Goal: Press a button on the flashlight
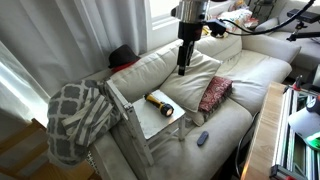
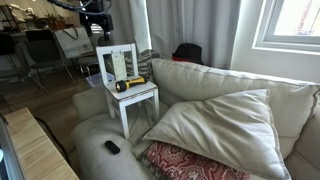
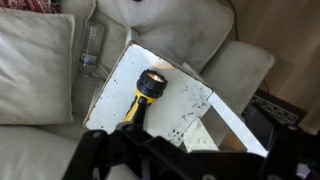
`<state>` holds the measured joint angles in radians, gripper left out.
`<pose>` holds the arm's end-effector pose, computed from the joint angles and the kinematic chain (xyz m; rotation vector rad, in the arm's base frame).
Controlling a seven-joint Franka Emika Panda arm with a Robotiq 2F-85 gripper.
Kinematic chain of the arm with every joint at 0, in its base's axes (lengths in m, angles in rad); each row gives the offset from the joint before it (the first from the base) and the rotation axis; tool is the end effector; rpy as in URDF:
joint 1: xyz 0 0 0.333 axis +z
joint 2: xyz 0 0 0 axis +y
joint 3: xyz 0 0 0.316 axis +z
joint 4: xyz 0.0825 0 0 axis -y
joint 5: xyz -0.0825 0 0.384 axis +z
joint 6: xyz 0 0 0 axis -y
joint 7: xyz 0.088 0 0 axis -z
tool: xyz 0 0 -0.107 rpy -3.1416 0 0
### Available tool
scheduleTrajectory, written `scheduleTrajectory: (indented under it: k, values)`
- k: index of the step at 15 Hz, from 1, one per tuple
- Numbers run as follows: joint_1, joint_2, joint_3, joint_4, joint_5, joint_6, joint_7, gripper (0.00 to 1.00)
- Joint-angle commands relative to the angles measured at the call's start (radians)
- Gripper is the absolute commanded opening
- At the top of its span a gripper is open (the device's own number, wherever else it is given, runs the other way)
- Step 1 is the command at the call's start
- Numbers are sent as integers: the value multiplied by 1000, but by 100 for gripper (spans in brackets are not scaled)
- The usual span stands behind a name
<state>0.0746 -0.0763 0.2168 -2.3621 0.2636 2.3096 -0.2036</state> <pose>0.4709 0.1468 0.3596 -2.9229 -0.4699 -0.0229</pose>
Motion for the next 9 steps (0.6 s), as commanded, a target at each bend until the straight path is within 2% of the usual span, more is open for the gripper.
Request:
scheduleTrajectory:
  k: [1,4,5,9]
  values:
    - [39,-123,-42,-60,8,-74,-3,100]
    - [50,-167,-67,-72,12,-106,-2,100]
    - [54,-118,-63,-32,-7,-85,6,100]
    - [60,-124,-71,-30,-7,-87,5,100]
